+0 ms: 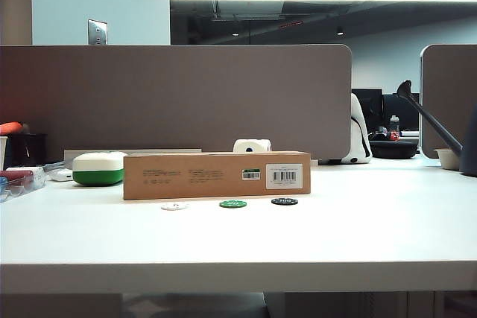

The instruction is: Push the chip with the lowest value in the row forward next to the rectangular box.

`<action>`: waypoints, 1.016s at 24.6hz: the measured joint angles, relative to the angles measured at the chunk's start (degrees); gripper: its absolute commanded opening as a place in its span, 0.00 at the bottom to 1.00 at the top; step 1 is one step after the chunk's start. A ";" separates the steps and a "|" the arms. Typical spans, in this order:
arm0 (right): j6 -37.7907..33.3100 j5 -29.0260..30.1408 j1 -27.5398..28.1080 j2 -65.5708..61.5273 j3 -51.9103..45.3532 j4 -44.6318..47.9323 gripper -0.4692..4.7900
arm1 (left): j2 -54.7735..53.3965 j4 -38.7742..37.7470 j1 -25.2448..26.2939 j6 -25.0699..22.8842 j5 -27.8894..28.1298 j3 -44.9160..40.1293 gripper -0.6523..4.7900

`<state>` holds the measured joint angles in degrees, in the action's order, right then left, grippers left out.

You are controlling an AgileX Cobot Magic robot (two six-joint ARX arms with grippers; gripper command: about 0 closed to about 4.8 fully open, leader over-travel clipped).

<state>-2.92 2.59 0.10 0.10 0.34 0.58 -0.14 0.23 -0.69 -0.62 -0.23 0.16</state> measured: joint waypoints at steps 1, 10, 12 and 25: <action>0.00 0.00 0.00 0.00 0.00 0.00 0.08 | 0.00 0.00 0.00 0.00 0.00 0.00 0.11; 0.00 0.00 0.00 0.00 0.00 0.00 0.08 | 0.00 0.00 0.00 0.00 -0.02 0.00 0.11; 0.00 0.00 0.00 0.00 0.00 0.00 0.08 | 0.00 0.00 0.00 0.00 -0.02 0.00 0.11; -0.02 0.28 0.00 0.00 0.00 0.00 0.08 | -9.75 -17.84 -9.07 0.00 0.24 10.01 0.11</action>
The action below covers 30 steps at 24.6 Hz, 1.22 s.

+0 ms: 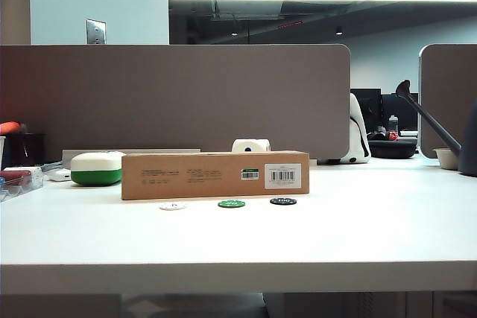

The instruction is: Push the chip with the lowest value in the row forward next to the rectangular box.

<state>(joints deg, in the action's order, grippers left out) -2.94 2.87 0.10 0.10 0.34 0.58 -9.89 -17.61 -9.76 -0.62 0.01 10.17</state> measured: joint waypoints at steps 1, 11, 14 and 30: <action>-0.04 0.11 0.00 0.00 0.00 0.00 0.08 | -2.25 -0.39 -1.46 -0.02 -0.02 1.22 0.11; -25.97 4.02 0.00 0.00 0.02 -2.38 0.08 | -36.20 0.37 -15.34 -0.02 -0.15 23.56 0.11; -26.80 7.72 0.00 0.00 0.02 -2.47 0.08 | -45.72 3.45 -16.48 0.00 -0.17 29.27 0.11; -39.15 26.75 -0.07 -0.28 2.43 9.05 0.08 | -56.13 9.55 -16.44 0.00 -0.02 30.71 0.11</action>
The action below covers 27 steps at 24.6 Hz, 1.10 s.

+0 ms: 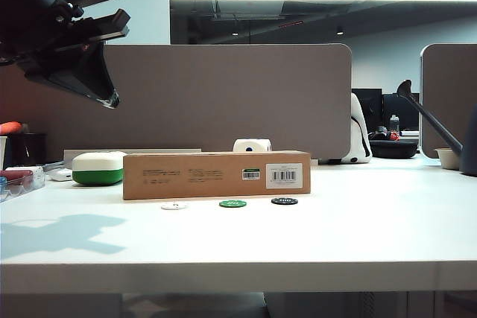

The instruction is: Push the chip with the lowest value in the row forward next to the rectangular box.

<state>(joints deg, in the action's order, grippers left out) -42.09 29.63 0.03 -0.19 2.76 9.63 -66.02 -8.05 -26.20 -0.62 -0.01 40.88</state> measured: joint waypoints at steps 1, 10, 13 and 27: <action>-0.48 0.07 0.00 -0.17 1.03 -0.17 0.08 | 0.00 0.00 0.00 -0.02 0.00 0.00 0.11; 1.70 -3.26 0.00 -10.36 15.12 -0.87 0.08 | 0.00 -0.07 0.00 0.00 0.04 0.00 0.11; 6.56 2.69 -3.96 -29.24 22.75 -0.61 0.08 | 0.00 -0.07 0.00 0.00 0.04 0.00 0.11; 20.00 4.57 -32.94 -98.12 57.44 -5.66 0.08 | 0.00 -0.11 -0.04 0.00 0.04 0.00 0.11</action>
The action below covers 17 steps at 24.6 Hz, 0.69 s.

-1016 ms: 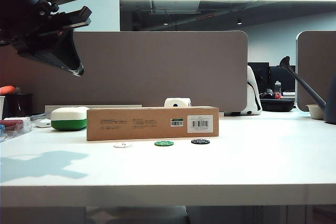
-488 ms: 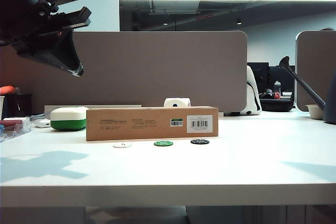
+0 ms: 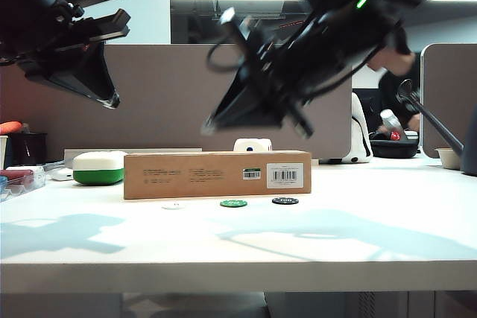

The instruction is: Push the chip with the lowest value in the row forward next to the rectangular box.

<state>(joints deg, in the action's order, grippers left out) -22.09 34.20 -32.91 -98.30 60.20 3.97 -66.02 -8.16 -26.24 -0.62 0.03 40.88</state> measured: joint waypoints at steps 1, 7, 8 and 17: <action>0.15 -1.33 -1.22 -2.78 1.27 -0.57 0.08 | 0.00 0.00 0.11 0.00 0.07 0.00 0.11; 2.47 -10.03 -4.76 -14.73 8.37 -0.83 0.08 | 0.00 0.02 0.02 0.00 0.04 0.00 0.11; 2.69 -10.23 -4.76 -15.89 9.57 -0.87 0.08 | 0.00 0.00 0.00 0.00 0.02 0.00 0.11; 5.53 -16.83 -5.20 -21.86 17.35 -3.78 0.08 | 0.04 -0.02 -0.02 -0.02 0.02 0.00 0.11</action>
<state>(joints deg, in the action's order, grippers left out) -16.56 17.37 -38.11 -120.16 77.56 0.19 -65.98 -8.19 -26.26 -0.64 0.05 40.88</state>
